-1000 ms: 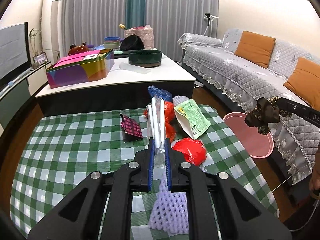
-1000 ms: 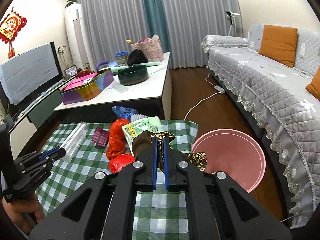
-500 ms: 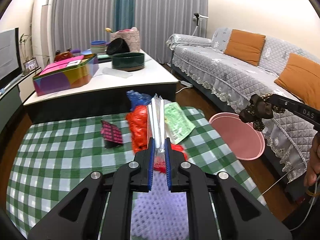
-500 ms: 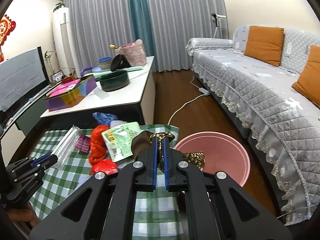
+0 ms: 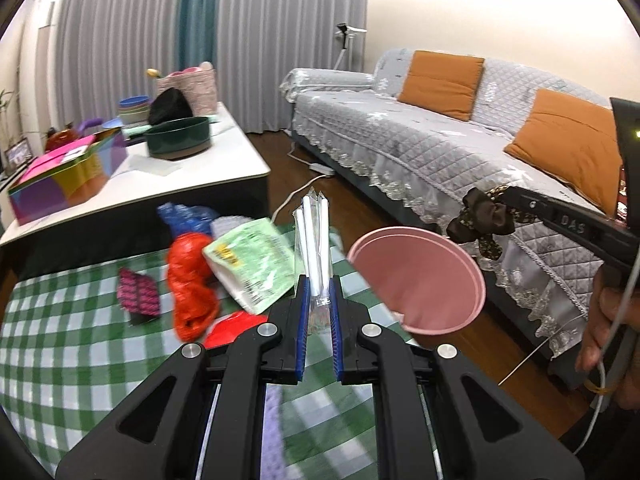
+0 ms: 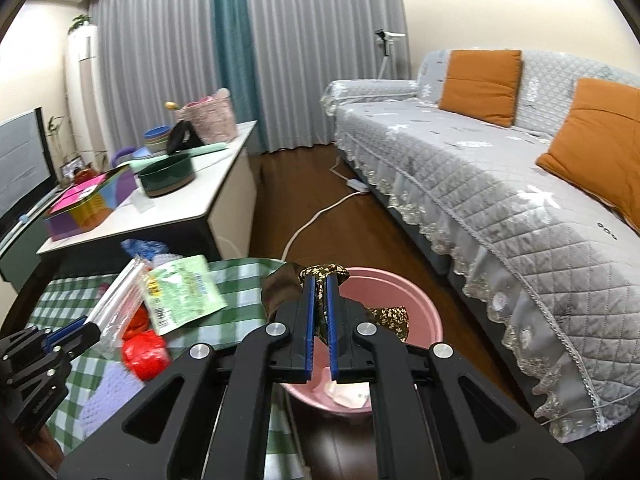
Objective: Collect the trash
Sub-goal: 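Carry the clear tubes and leopard cloth over the pink bin with both grippers, then open both grippers to drop the tubes and cloth into the pink bin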
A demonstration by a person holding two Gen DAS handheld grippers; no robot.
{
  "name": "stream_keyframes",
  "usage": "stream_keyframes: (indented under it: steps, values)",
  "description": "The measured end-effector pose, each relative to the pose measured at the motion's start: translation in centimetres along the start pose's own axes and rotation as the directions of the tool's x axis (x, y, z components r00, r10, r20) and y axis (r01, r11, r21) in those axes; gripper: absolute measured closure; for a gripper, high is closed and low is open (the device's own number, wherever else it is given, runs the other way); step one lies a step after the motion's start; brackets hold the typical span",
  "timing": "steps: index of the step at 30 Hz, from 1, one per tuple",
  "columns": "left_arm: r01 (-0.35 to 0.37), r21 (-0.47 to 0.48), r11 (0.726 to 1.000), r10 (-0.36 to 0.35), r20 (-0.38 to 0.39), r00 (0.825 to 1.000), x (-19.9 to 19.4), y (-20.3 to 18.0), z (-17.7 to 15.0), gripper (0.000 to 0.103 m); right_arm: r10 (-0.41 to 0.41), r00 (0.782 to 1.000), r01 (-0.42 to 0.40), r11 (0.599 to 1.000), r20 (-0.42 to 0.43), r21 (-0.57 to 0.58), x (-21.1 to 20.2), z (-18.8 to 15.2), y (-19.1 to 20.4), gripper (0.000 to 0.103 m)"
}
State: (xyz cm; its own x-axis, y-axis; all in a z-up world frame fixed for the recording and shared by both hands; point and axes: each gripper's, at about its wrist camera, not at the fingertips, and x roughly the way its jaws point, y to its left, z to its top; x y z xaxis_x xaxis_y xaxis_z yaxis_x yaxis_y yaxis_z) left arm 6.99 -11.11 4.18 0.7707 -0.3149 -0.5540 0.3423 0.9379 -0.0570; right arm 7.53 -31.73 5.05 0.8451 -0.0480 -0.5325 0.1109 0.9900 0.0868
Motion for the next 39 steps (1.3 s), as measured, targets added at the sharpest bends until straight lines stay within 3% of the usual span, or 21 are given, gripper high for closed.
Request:
stream_keyframes:
  steps: [15, 33, 34, 35, 37, 39]
  values:
    - [0.105, 0.057, 0.993, -0.103, -0.025, 0.994, 8.4, -4.4, 2.9, 0.093, -0.118, 0.993, 0.115, 0.988, 0.025, 0.102, 4.1, 0.5, -4.7, 0.097]
    - [0.192, 0.091, 0.977, -0.186, -0.066, 0.98, 14.0, -7.2, 3.9, 0.093, -0.16, 0.987, 0.157, 0.983, 0.023, 0.096, 6.8, 0.5, -4.9, 0.097]
    - [0.198, 0.095, 0.976, -0.192, -0.067, 0.979, 14.1, -7.2, 3.9, 0.093, -0.162, 0.987, 0.159, 0.982, 0.019, 0.097, 7.0, 0.4, -4.9, 0.093]
    - [0.199, 0.1, 0.975, -0.193, -0.068, 0.979, 14.2, -7.3, 3.9, 0.09, -0.163, 0.986, 0.161, 0.982, 0.015, 0.099, 7.1, 0.4, -5.0, 0.093]
    - [0.205, 0.111, 0.973, -0.197, -0.073, 0.978, 14.3, -7.5, 3.9, 0.074, -0.168, 0.986, 0.166, 0.981, 0.006, 0.105, 7.3, 0.4, -5.1, 0.089]
    - [0.191, 0.105, 0.976, -0.185, -0.062, 0.981, 14.2, -7.1, 3.9, 0.07, -0.181, 0.984, 0.18, 0.977, -0.001, 0.112, 7.4, 0.3, -5.3, 0.074]
